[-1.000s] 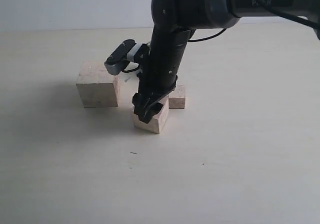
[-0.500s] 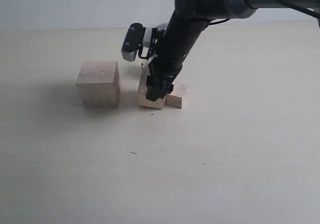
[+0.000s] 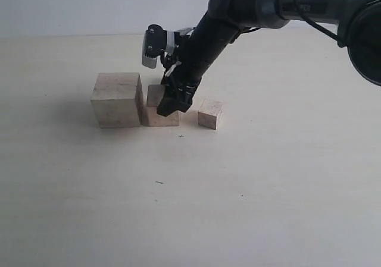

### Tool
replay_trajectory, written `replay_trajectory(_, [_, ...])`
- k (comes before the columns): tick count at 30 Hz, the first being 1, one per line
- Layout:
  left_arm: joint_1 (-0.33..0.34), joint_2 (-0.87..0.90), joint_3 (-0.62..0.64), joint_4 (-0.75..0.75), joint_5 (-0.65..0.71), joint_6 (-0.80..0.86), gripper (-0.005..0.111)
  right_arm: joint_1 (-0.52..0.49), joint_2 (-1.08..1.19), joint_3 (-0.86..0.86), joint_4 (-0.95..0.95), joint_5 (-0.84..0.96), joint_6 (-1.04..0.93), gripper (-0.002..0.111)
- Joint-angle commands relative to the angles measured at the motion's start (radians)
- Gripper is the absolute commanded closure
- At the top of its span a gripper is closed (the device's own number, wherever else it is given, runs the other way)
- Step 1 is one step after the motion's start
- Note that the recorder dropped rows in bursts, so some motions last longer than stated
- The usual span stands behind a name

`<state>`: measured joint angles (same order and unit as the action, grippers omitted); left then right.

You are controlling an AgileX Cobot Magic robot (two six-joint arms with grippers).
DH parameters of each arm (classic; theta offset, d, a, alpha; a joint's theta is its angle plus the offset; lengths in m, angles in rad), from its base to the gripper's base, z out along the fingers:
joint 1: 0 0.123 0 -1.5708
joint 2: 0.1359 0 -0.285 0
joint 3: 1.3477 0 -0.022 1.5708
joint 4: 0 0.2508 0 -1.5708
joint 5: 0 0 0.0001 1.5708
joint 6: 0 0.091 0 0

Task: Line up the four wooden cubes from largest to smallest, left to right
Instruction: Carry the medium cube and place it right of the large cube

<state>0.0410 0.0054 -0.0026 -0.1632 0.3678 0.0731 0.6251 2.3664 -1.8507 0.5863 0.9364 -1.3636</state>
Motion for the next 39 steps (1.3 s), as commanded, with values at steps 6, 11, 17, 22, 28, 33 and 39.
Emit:
replay_trajectory(6, [-0.004,-0.005,0.003,-0.005,-0.007,0.000,0.107,0.002,0.024,-0.007,0.038,-0.046,-0.102,0.108])
replay_trajectory(11, [-0.004,-0.005,0.003,-0.005,-0.007,0.000,0.107,0.002,0.024,-0.007,0.098,-0.064,-0.112,0.108])
replay_trajectory(17, [-0.004,-0.005,0.003,-0.005,-0.007,0.000,0.107,0.002,0.024,-0.007,0.096,-0.064,-0.122,0.108])
replay_trajectory(22, [-0.004,-0.005,0.003,-0.005,-0.007,0.000,0.107,0.002,0.024,-0.007,0.096,-0.064,-0.130,0.106])
replay_trajectory(28, [-0.004,-0.005,0.003,-0.005,-0.007,0.000,0.107,0.002,0.024,-0.007,0.116,-0.062,-0.130,0.077])
replay_trajectory(33, [-0.004,-0.005,0.003,-0.005,-0.007,0.000,0.107,0.002,0.024,-0.007,0.116,-0.074,-0.130,0.044])
replay_trajectory(39, [-0.004,-0.005,0.003,-0.005,-0.007,0.000,0.107,0.002,0.024,-0.007,0.117,-0.078,-0.130,0.035])
